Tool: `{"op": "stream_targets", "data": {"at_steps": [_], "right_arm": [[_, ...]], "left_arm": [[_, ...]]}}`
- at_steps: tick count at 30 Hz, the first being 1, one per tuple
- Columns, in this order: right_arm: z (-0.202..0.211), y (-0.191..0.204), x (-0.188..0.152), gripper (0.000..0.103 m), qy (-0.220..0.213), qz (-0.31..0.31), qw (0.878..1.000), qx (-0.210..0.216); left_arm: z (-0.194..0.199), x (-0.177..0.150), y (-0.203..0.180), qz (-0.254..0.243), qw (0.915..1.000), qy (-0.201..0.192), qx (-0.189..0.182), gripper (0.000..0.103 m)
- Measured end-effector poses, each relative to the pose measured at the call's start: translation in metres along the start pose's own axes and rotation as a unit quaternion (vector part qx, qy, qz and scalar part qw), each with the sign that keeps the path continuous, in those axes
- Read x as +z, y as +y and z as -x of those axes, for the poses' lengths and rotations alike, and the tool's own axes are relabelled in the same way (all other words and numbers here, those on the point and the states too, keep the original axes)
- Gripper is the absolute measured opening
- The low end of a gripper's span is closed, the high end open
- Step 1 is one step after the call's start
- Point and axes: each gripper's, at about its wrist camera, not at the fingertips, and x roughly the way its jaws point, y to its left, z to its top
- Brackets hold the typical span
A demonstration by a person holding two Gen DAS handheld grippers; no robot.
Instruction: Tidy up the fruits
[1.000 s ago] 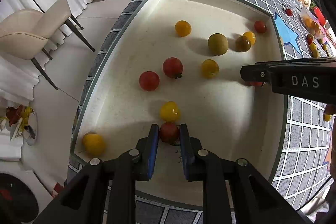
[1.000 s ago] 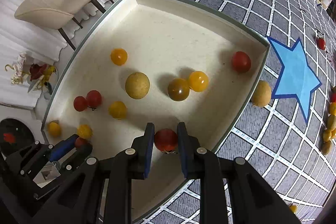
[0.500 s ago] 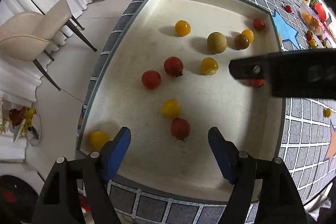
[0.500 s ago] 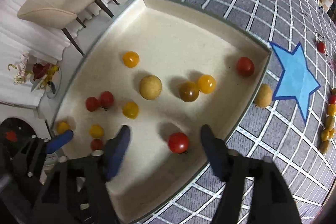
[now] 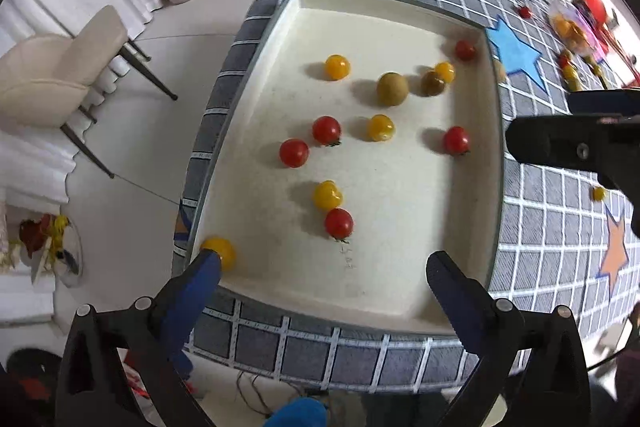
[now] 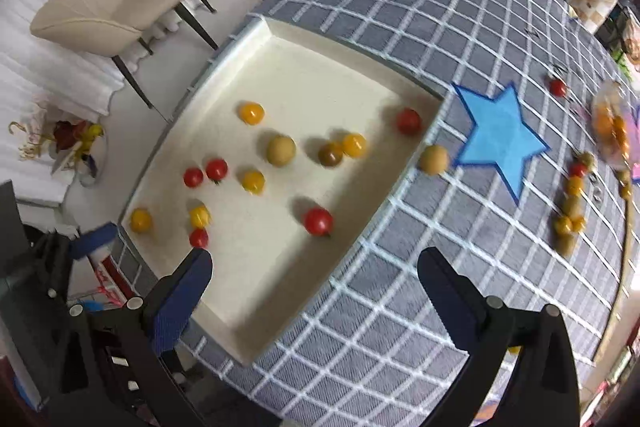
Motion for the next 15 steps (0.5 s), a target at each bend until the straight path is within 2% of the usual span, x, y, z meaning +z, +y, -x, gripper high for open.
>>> {"op": "stream_targets", "data": {"at_steps": [6, 10, 15], "right_arm": [[0.018, -0.008, -0.016, 0.103, 0.011, 0.006, 1.0, -0.023], [0.029, -0.009, -0.028, 0.103, 0.023, 0.018, 0.999, -0.036], [0.036, -0.006, -0.035, 0.103, 0.024, 0.007, 0.999, -0.035]], "left_arm": [[0.024, 0.006, -0.011, -0.057, 0.9981, 0.0, -0.024, 0.103], [0.035, 0.011, -0.023, -0.102, 0.9944, 0.007, -0.025, 0.103], [0.041, 0.017, -0.034, -0.132, 0.9909, 0.017, -0.021, 0.103]]}}
